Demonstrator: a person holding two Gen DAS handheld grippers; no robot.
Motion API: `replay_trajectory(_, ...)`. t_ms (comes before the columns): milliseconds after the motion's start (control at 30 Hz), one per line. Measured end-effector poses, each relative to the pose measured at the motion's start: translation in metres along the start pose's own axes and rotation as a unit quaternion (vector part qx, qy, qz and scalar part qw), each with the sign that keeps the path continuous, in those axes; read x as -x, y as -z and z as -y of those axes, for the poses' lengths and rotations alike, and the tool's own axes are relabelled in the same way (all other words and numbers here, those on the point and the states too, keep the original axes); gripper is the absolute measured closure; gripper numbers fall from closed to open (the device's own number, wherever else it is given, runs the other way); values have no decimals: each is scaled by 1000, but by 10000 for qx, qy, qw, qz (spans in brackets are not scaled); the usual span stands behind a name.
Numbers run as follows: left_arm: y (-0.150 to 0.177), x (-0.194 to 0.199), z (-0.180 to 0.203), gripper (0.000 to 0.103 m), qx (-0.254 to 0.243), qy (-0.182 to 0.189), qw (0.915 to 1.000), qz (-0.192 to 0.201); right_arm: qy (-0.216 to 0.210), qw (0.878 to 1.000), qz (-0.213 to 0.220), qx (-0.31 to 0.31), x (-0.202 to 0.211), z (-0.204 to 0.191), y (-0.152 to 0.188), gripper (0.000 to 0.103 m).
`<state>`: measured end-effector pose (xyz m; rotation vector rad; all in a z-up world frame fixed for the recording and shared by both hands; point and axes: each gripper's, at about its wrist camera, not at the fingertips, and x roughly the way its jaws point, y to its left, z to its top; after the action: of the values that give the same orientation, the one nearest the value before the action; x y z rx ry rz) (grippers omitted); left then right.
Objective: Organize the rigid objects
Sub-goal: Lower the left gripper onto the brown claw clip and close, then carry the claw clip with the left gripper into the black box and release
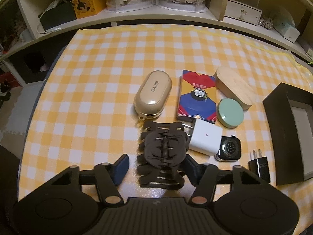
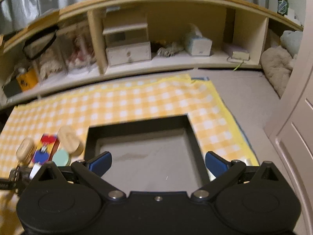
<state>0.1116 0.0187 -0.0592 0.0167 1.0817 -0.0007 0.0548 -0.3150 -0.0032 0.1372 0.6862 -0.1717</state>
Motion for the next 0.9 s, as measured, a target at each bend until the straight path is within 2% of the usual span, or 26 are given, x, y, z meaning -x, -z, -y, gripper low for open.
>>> replay_trajectory(100,1,2,3,58,-44,107,9999,24,145,9999,23,-20,-15,18,-5,0)
replay_trajectory(133,1,2,4,58,-60,107,9999,39,277,9996,-33,-41,-21,23,-6,0)
replay_trajectory(233,1,3,6,61,-118,93,9998,95,678,9964,-491,-138,-44,42,-5,1)
replay_trajectory(267,2,3,5,61,-119,100,9998,106,684,9959,-582,-129,-48,46,-2,5)
replay_trajectory(300,1,3,6,61,-108,101,9998,117,666,9954,-688,-89,-53,50,0,16)
replay_trajectory(367,2,4,4,61,-86,104,9998,136,690,9935,-896,-95,-61,57,4,29)
replay_trajectory(567,5,12,0,62,44,56,9997,233,389,9916,-1228,-122,-69,61,12,52)
replay_trajectory(633,6,17,-2,62,122,58,9995,294,330,9908,-1303,-126,-72,59,13,65)
replay_trajectory(700,8,22,-4,62,205,70,9991,360,269,9903,-1352,-167,-74,60,15,95)
replay_trajectory(900,15,40,-8,62,470,222,9972,539,145,9910,-1309,-240,-72,62,15,96)
